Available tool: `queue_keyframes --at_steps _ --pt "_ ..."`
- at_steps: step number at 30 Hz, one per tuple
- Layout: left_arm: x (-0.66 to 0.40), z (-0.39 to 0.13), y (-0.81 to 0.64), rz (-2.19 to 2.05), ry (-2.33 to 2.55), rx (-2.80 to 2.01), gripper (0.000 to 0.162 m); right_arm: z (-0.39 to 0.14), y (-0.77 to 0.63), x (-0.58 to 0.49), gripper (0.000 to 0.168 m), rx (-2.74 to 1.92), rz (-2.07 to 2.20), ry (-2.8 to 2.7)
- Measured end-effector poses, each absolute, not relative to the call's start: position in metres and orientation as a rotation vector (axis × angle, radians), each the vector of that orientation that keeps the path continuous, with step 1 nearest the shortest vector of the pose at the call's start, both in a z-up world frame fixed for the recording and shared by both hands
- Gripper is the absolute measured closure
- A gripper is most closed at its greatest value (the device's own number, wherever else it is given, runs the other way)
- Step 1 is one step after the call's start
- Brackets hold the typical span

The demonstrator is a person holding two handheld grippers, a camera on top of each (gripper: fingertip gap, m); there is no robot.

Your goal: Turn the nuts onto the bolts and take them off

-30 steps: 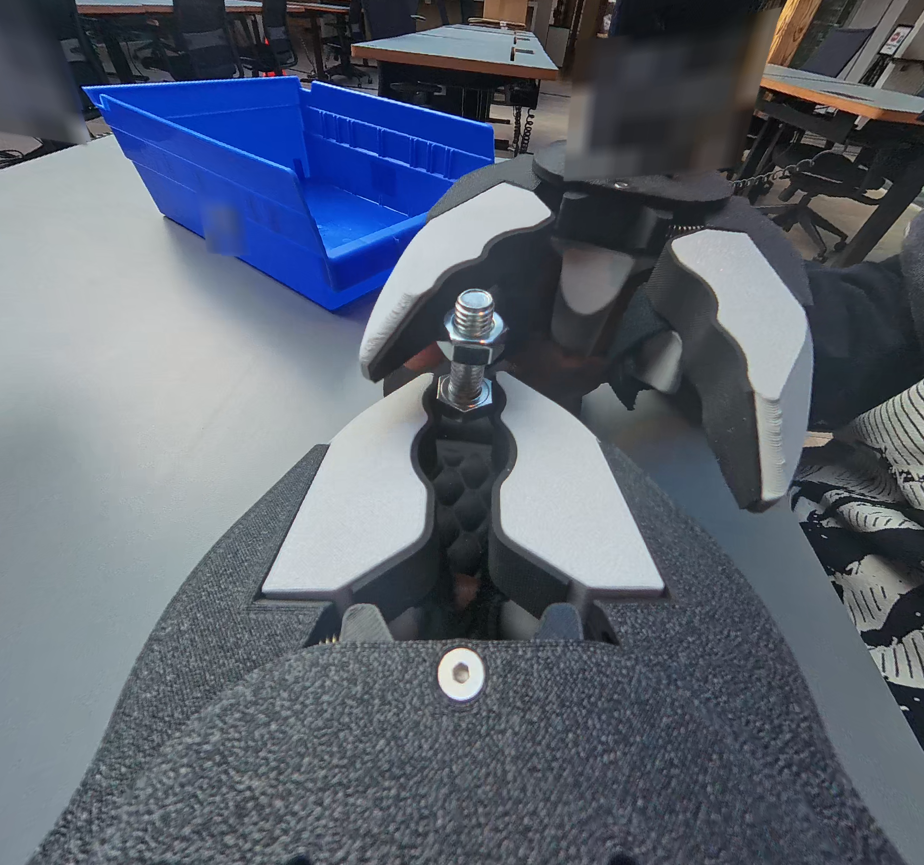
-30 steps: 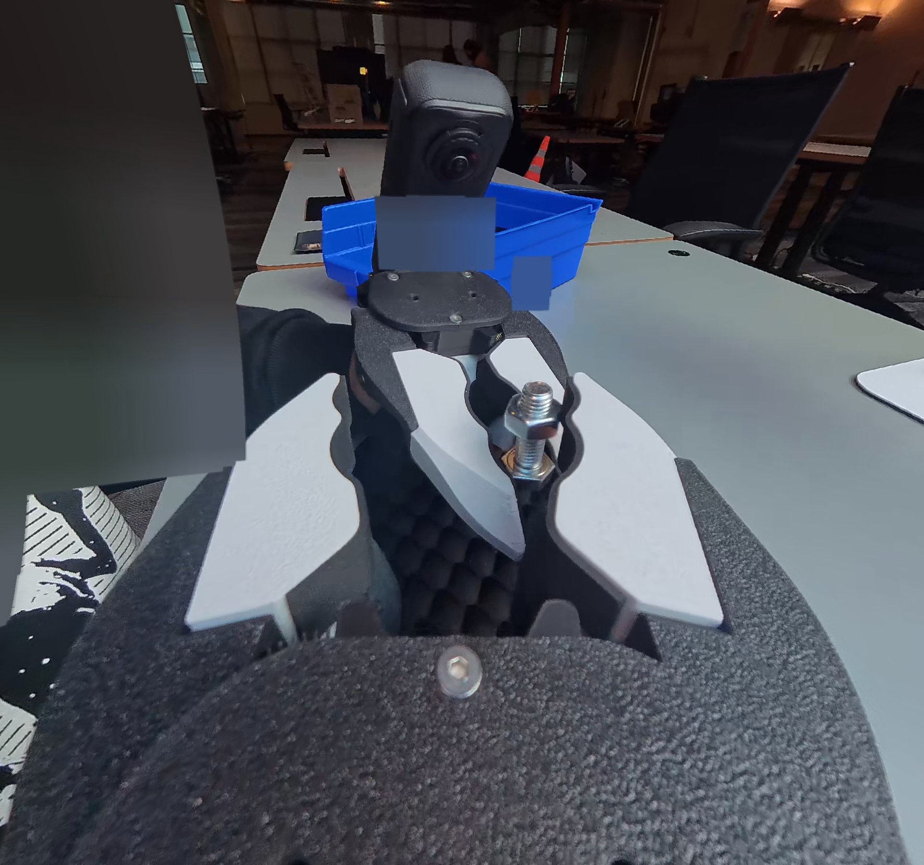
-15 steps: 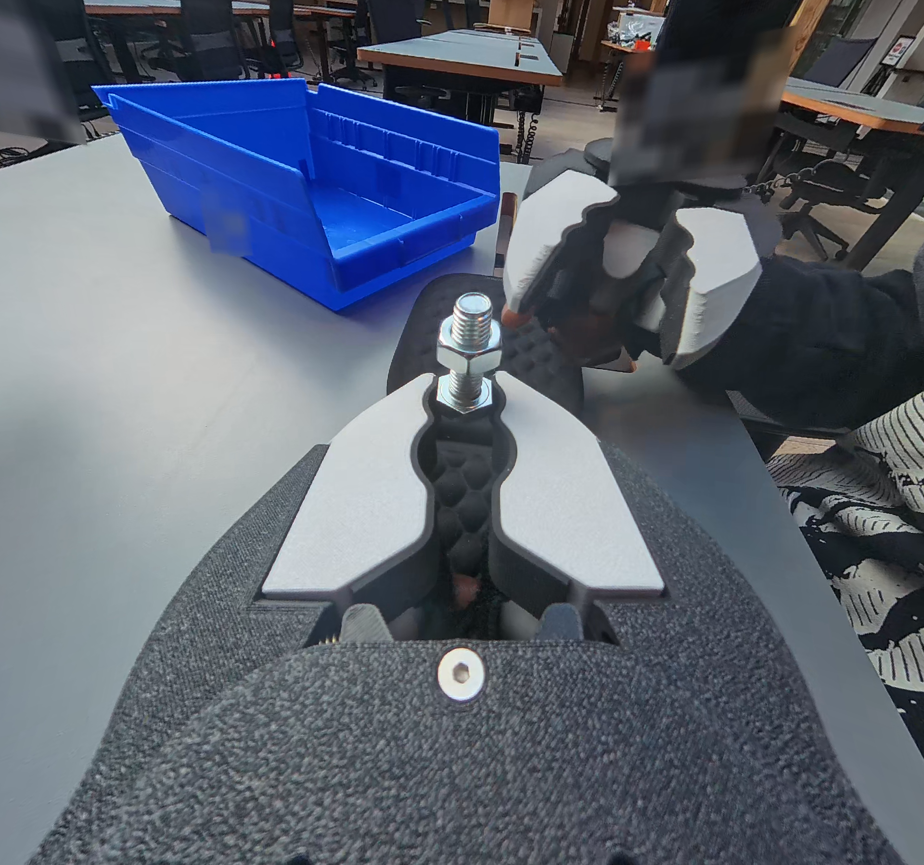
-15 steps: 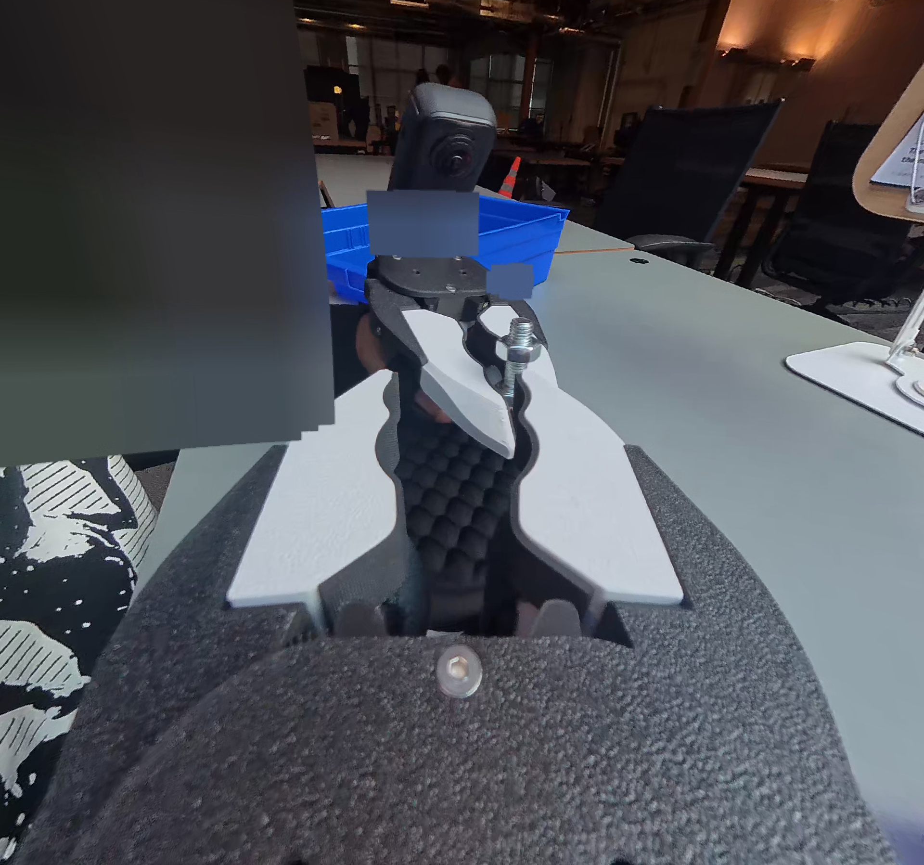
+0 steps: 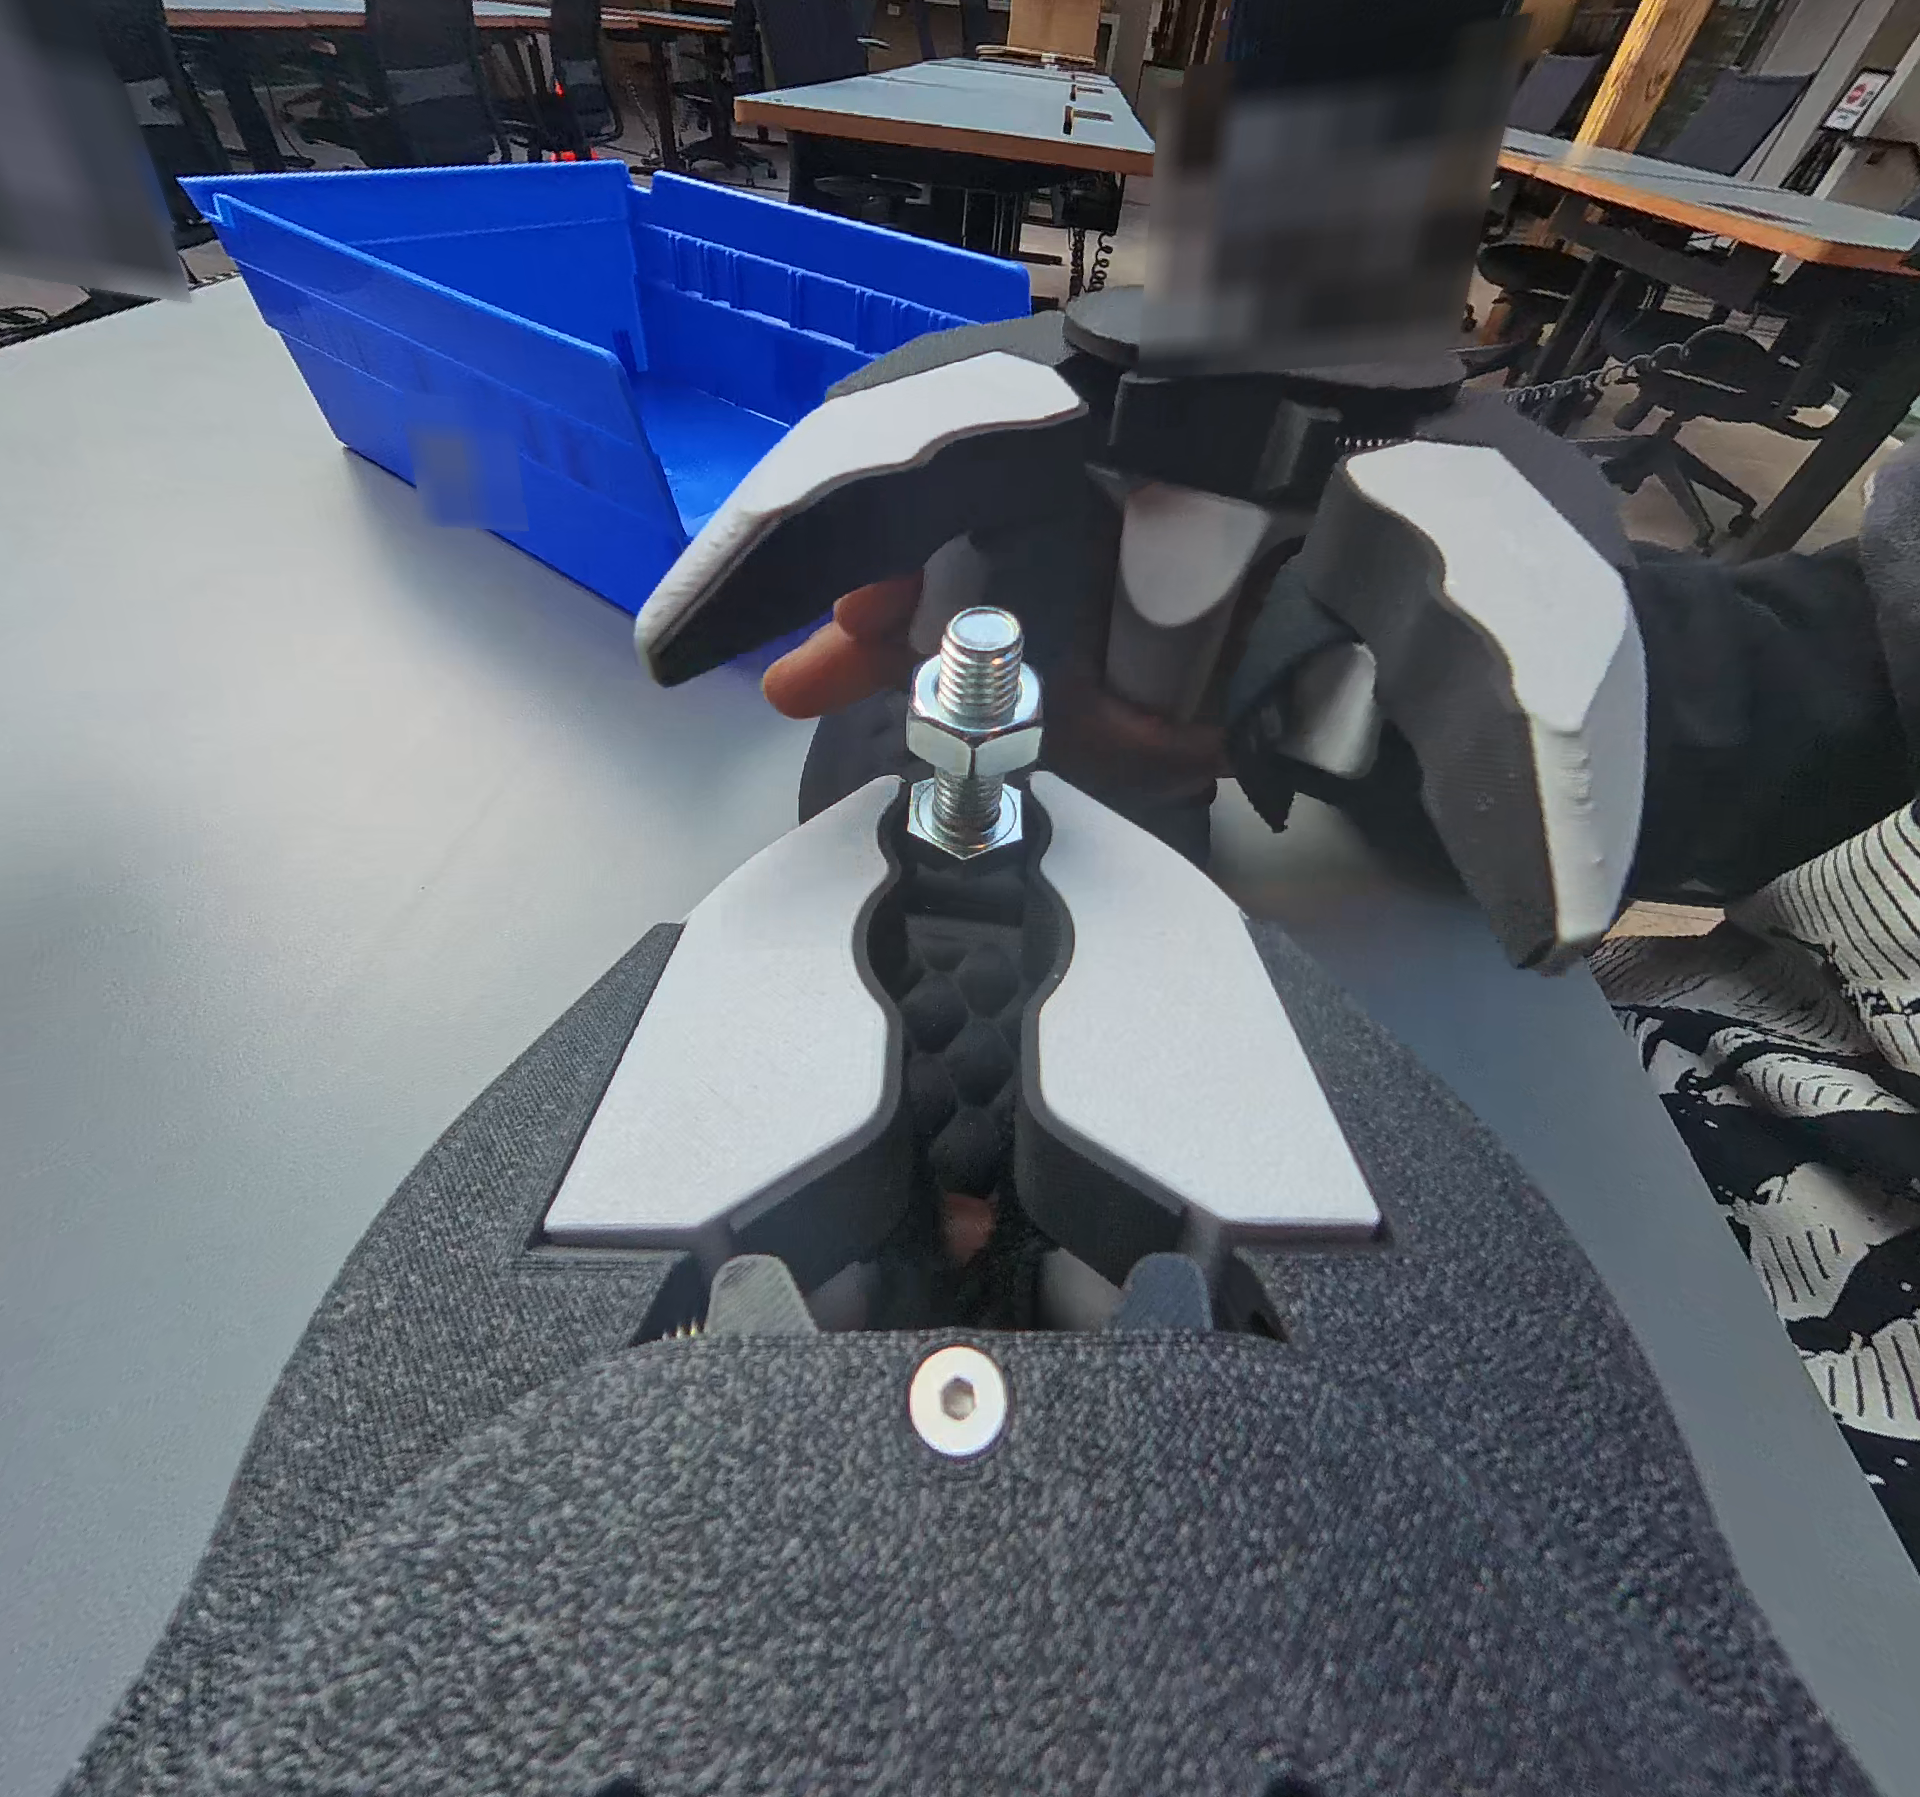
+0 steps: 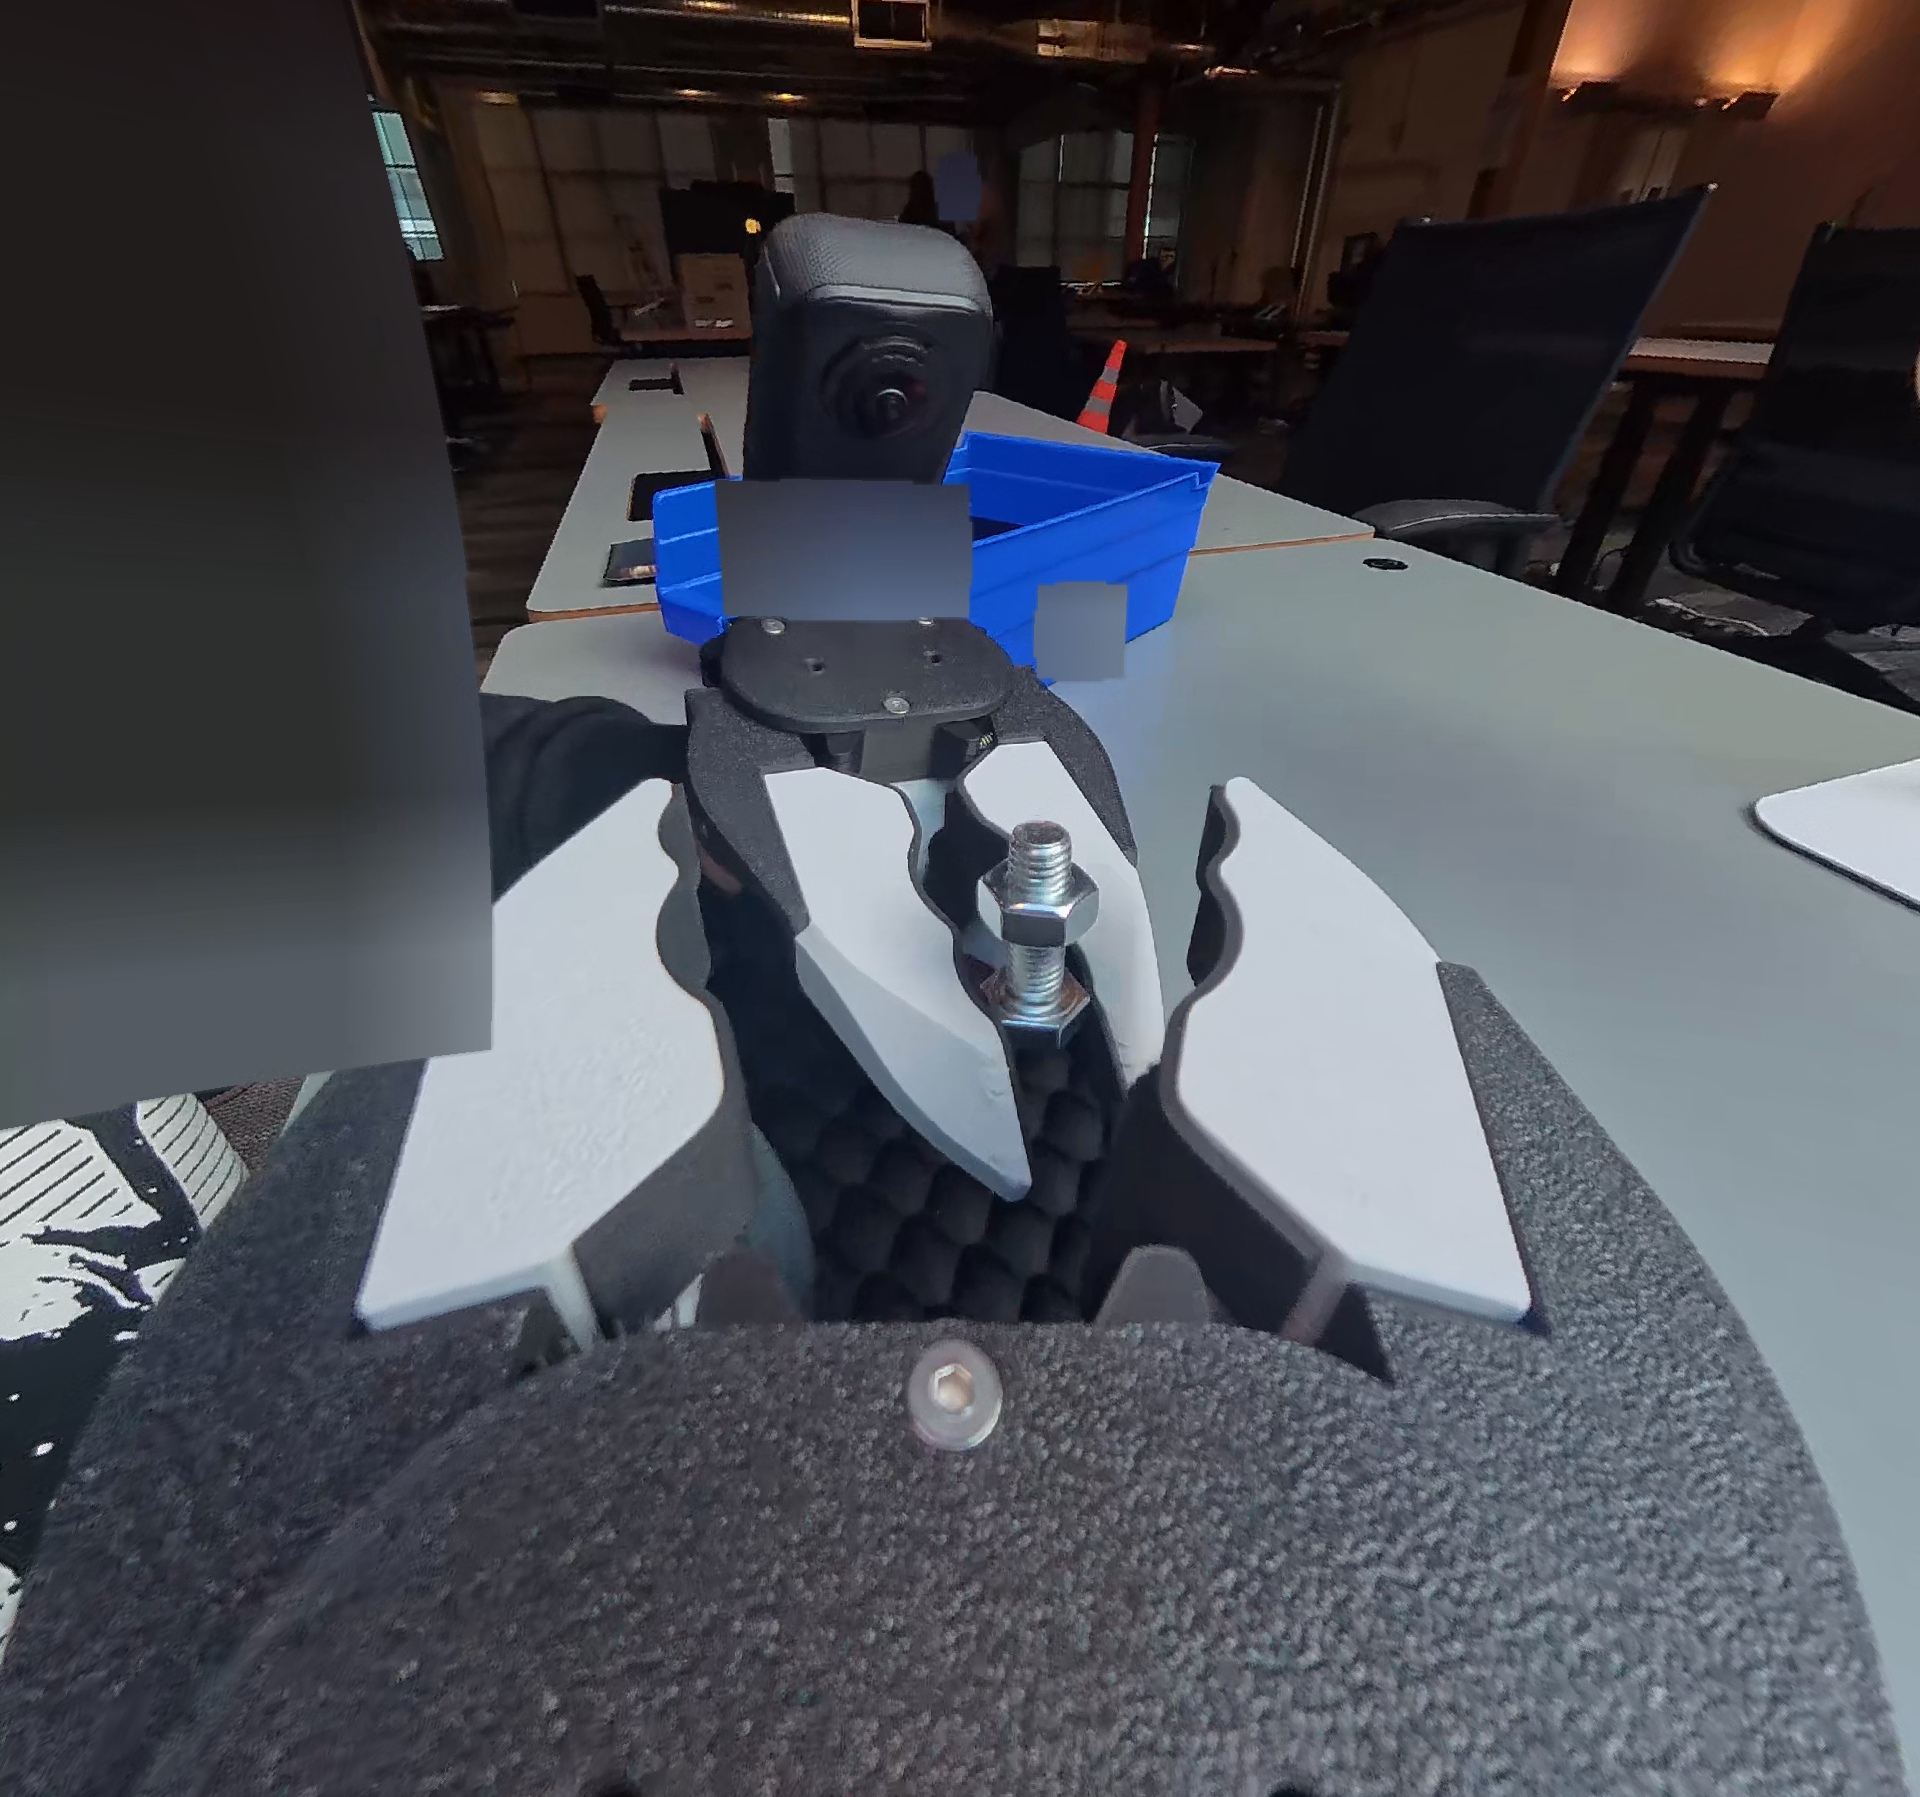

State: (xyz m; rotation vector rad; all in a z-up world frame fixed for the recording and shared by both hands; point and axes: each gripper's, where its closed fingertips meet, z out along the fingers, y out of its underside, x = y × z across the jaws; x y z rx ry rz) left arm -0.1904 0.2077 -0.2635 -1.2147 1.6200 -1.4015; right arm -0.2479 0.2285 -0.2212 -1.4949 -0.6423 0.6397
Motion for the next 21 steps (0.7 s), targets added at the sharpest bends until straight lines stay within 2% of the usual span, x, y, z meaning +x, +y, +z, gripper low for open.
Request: queue_keyframes --at_steps 5,21 --pt "-0.191 -0.264 0.207 -1.406 1.625 -1.215 0.144 -0.225 0.232 -0.258 0.073 -1.515 0.646 -0.677" --pt "-0.19 -0.264 0.208 -1.394 1.624 -1.217 0.144 -0.231 0.211 -0.246 0.093 -1.54 0.572 -0.689"
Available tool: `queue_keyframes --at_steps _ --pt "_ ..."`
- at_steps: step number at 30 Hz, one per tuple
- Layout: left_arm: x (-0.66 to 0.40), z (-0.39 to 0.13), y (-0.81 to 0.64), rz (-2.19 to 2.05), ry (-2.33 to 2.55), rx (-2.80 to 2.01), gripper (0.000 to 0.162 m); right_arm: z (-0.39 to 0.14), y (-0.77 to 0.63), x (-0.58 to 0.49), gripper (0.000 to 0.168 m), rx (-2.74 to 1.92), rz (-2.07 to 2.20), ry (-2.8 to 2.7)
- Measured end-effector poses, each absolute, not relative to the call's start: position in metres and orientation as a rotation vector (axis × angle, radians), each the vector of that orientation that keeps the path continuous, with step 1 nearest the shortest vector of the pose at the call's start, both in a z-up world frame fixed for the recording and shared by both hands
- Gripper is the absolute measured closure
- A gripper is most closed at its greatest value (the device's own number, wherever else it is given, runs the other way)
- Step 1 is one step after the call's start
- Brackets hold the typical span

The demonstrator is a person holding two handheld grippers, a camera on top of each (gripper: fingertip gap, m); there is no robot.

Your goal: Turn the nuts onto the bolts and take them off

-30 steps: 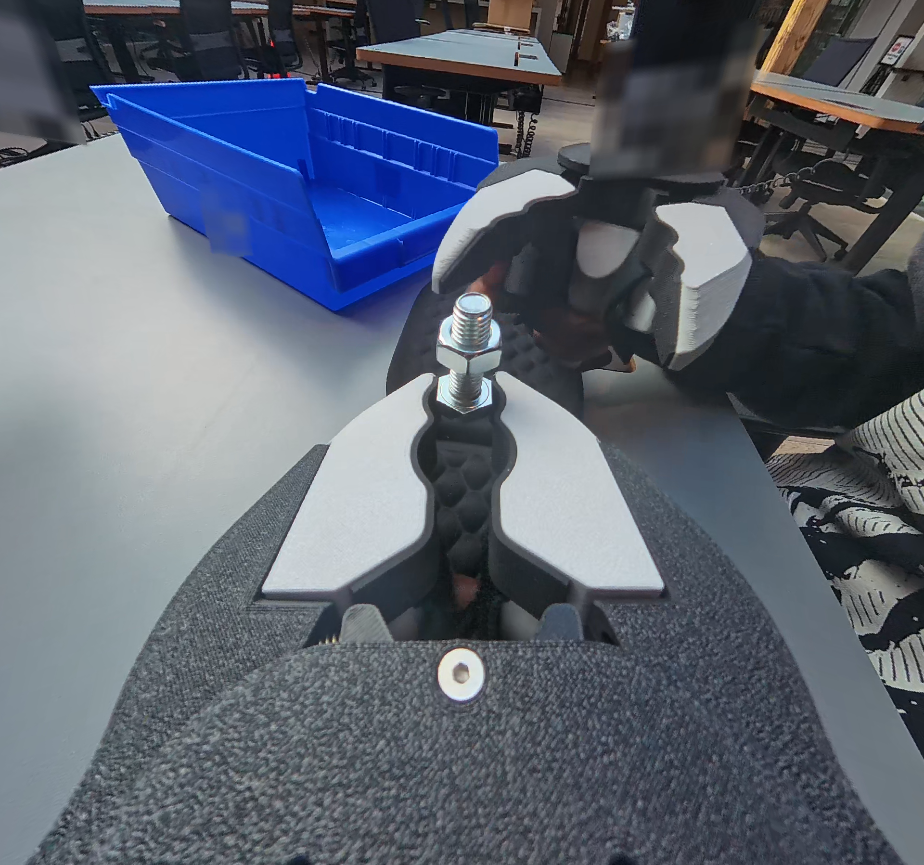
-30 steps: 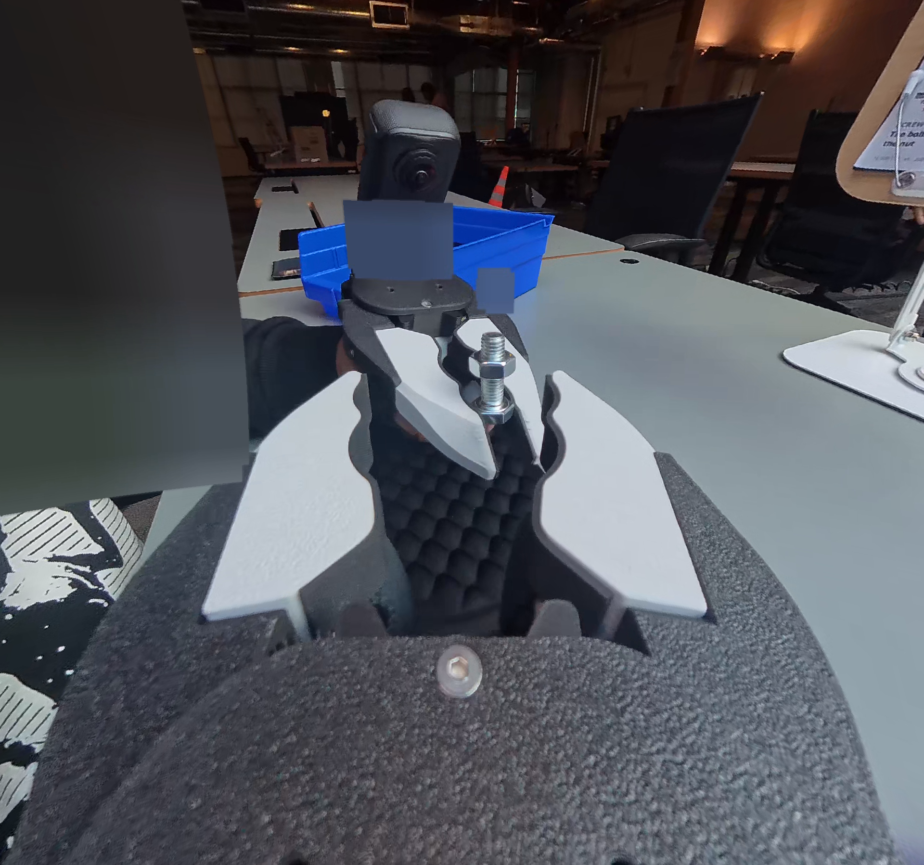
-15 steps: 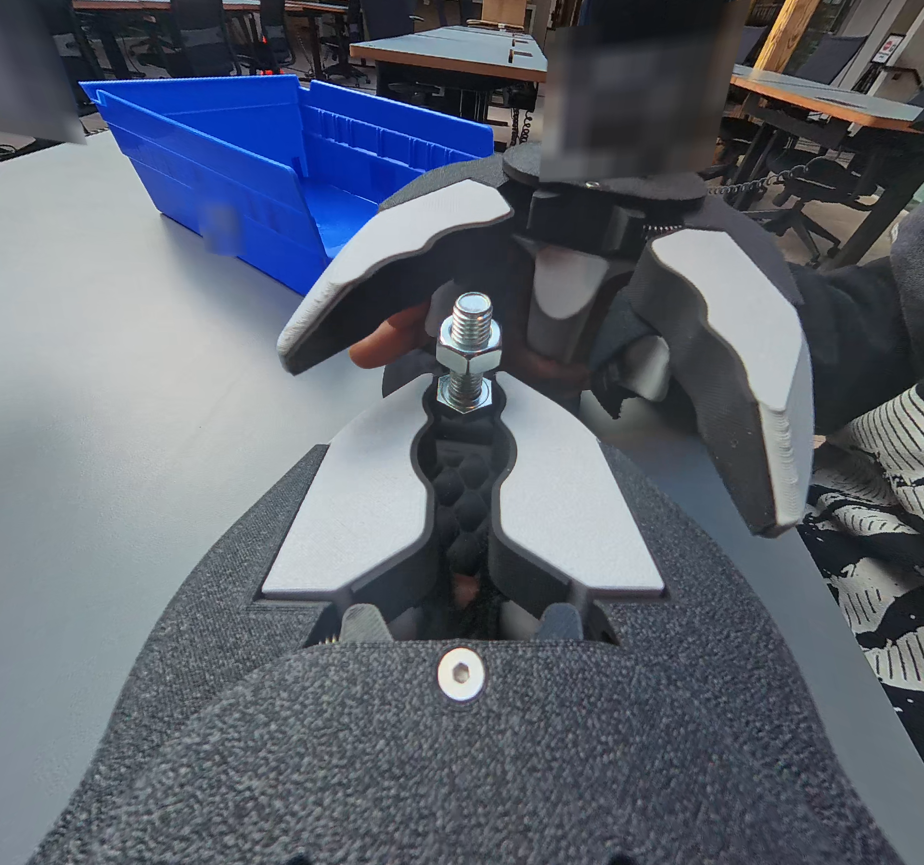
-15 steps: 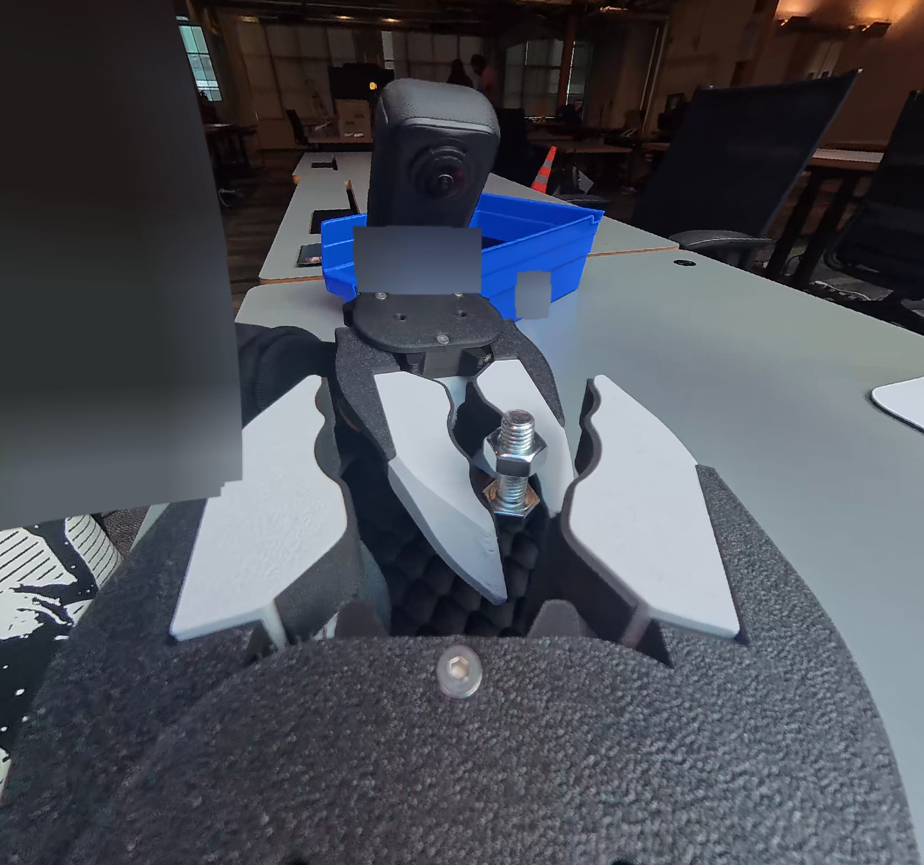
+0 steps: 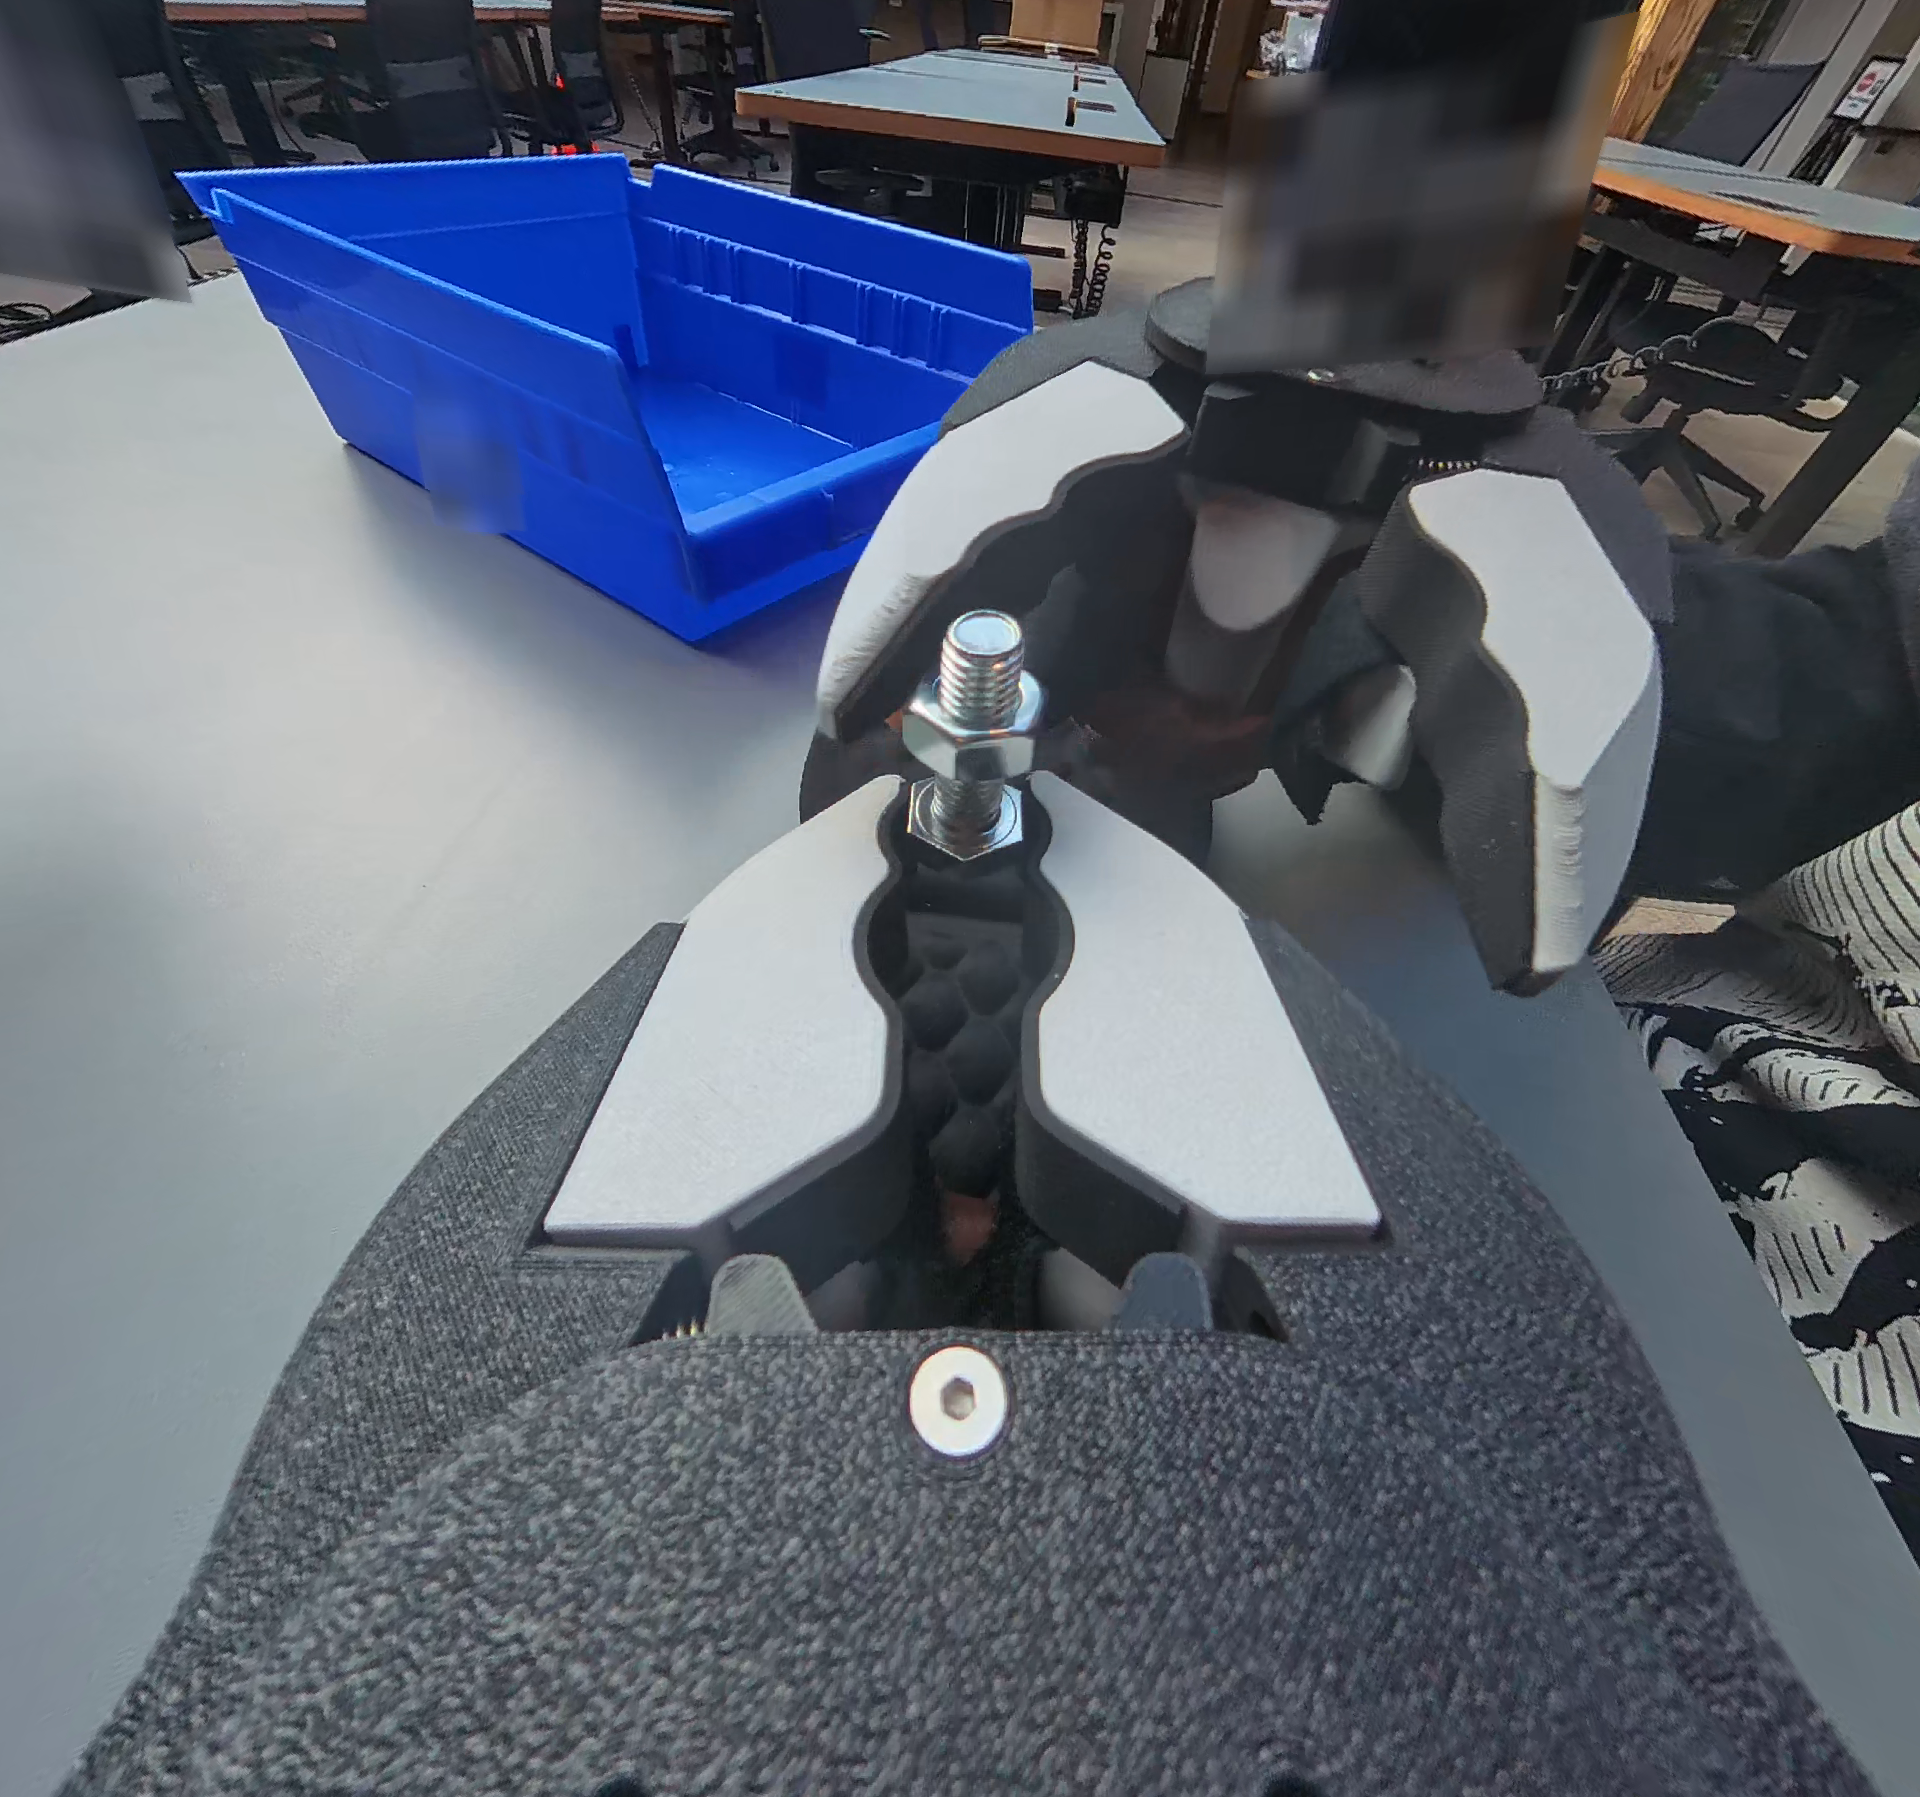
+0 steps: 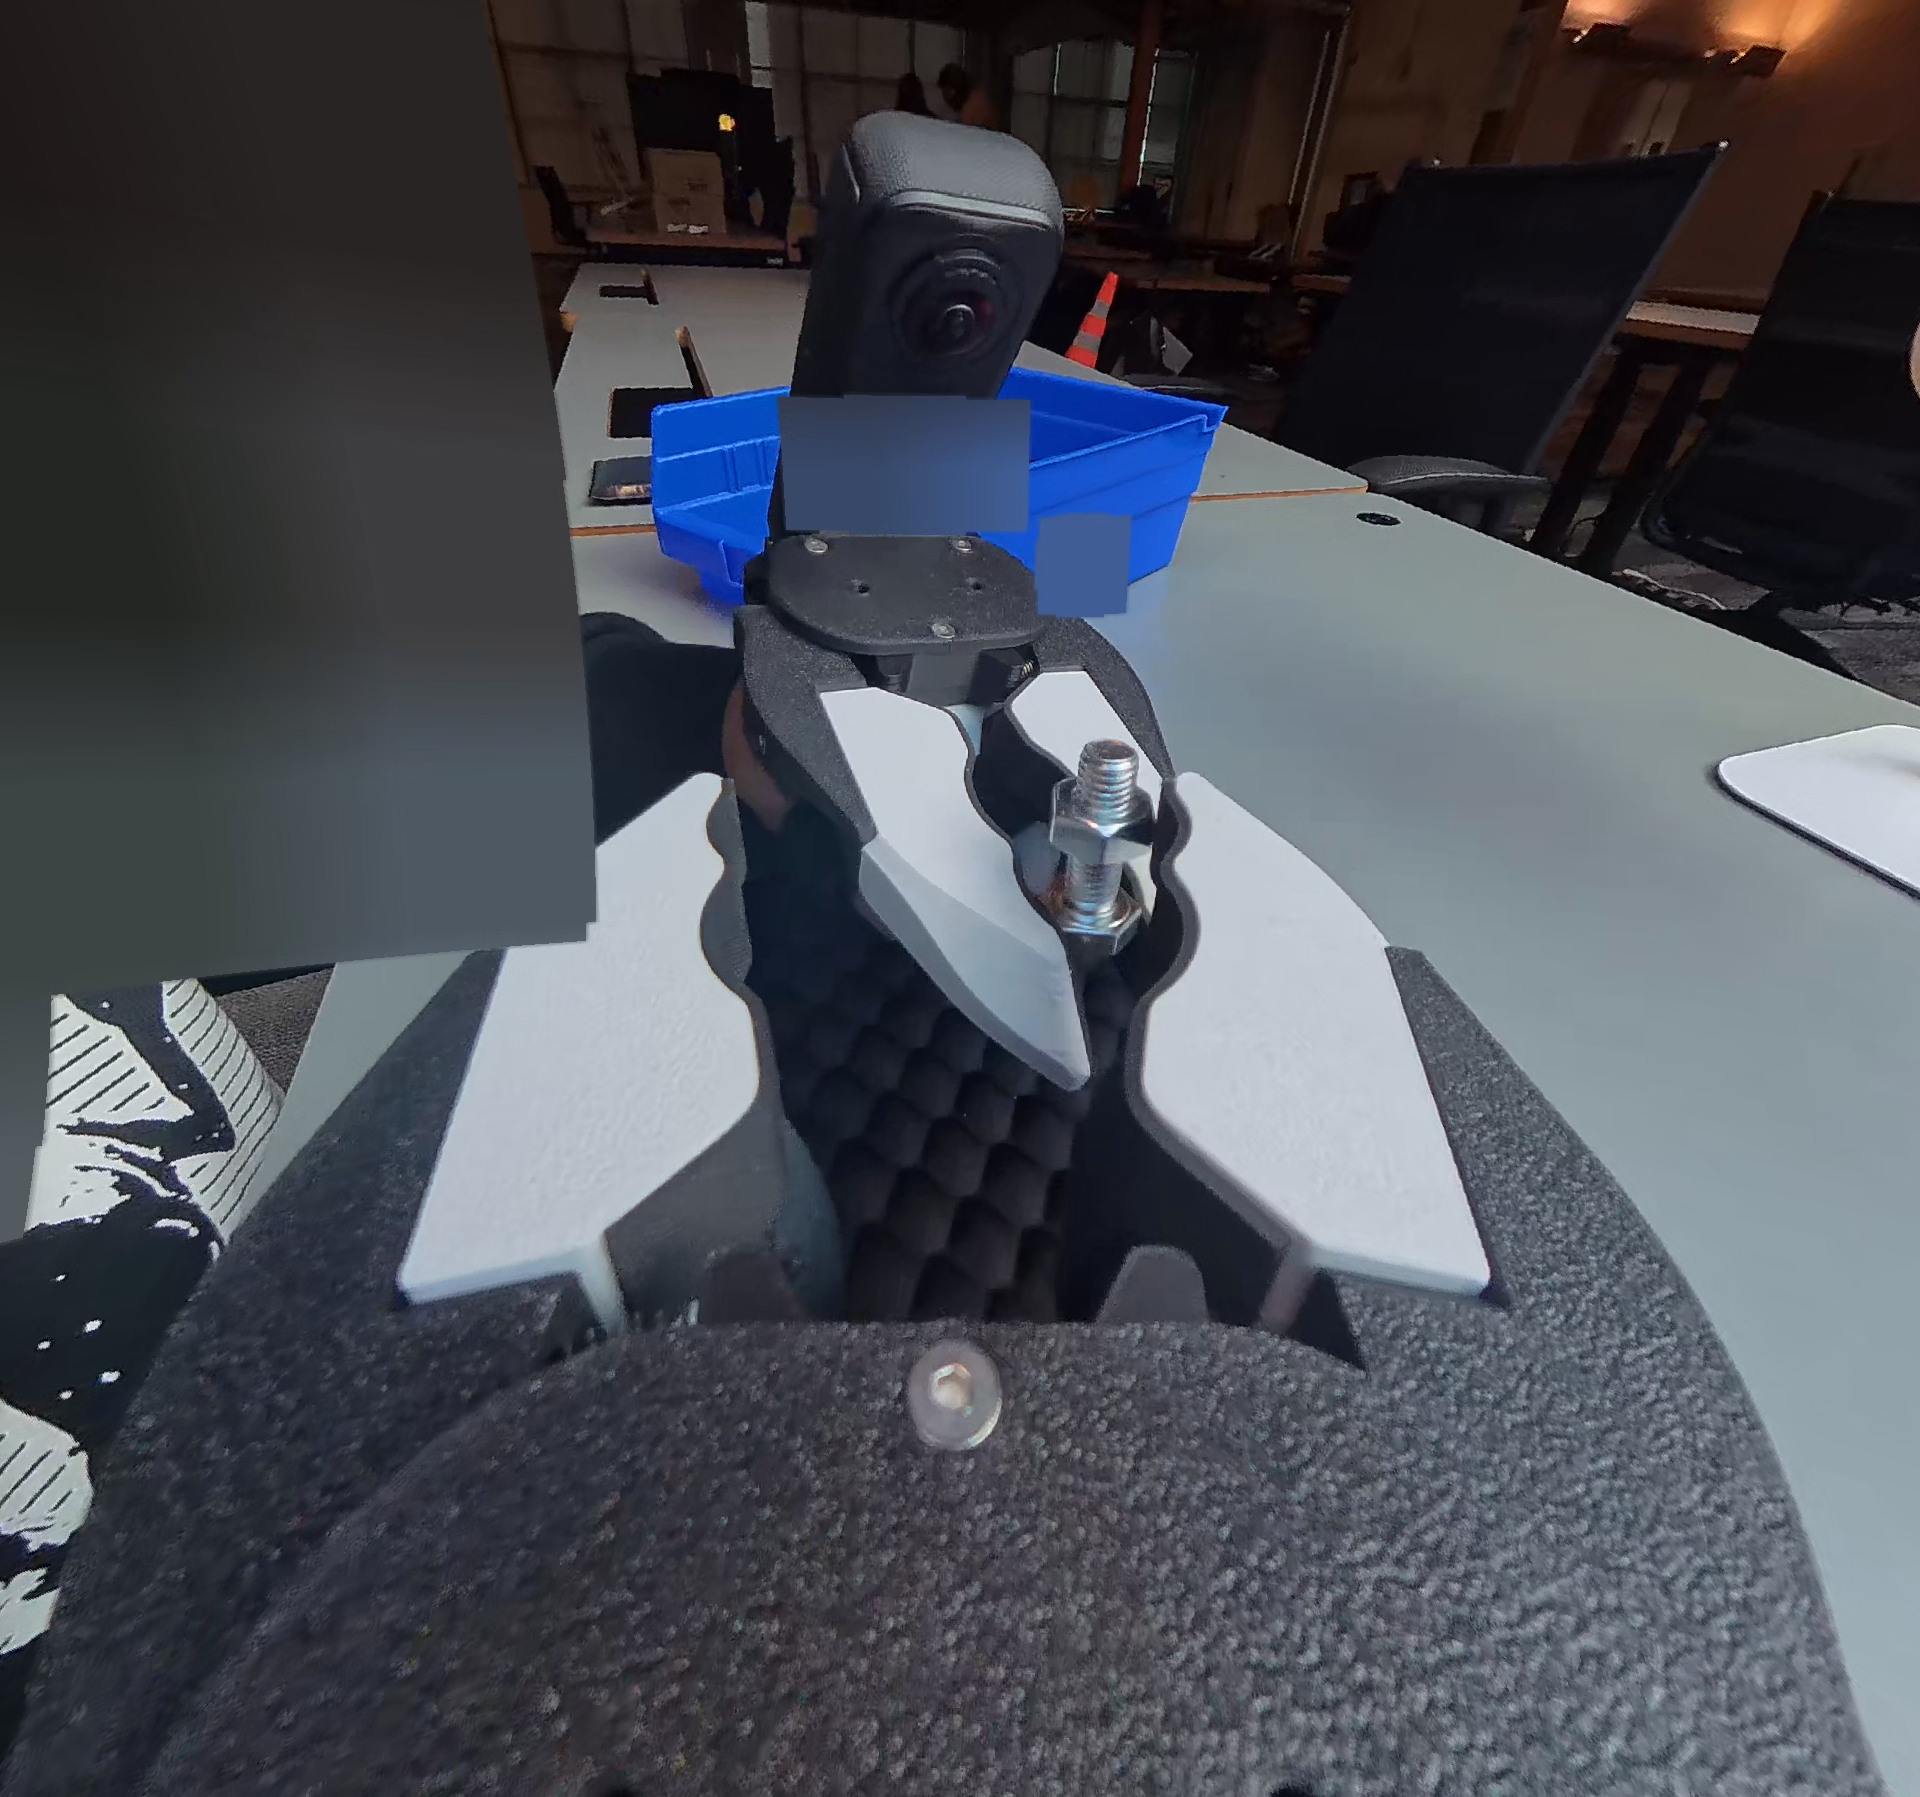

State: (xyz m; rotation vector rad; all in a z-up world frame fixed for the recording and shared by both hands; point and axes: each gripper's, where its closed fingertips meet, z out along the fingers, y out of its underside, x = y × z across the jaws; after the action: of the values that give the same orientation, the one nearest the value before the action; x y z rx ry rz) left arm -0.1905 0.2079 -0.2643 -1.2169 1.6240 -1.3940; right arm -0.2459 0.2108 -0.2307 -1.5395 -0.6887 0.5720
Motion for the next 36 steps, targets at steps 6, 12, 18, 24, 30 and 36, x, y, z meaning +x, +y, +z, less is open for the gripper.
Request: queue_keyframes --at_steps 6,12,18,24,30,36 --pt "-0.19 -0.264 0.208 -1.393 1.622 -1.218 0.144 -0.232 0.194 -0.232 0.123 -1.539 0.56 -0.686" --pt "-0.19 -0.264 0.209 -1.399 1.618 -1.221 0.144 -0.237 0.191 -0.222 0.121 -1.559 0.516 -0.698" --pt "-0.191 -0.264 0.209 -1.397 1.617 -1.218 0.144 -0.224 0.213 -0.229 0.078 -1.521 0.574 -0.604" --pt "-0.191 -0.264 0.207 -1.392 1.624 -1.21 0.144 -0.22 0.228 -0.248 0.07 -1.501 0.6 -0.645" --pt "-0.191 -0.264 0.207 -1.388 1.627 -1.211 0.144 -0.224 0.232 -0.259 0.075 -1.511 0.646 -0.658" --pt "-0.19 -0.264 0.208 -1.396 1.625 -1.217 0.144 -0.23 0.223 -0.26 0.087 -1.517 0.594 -0.706"
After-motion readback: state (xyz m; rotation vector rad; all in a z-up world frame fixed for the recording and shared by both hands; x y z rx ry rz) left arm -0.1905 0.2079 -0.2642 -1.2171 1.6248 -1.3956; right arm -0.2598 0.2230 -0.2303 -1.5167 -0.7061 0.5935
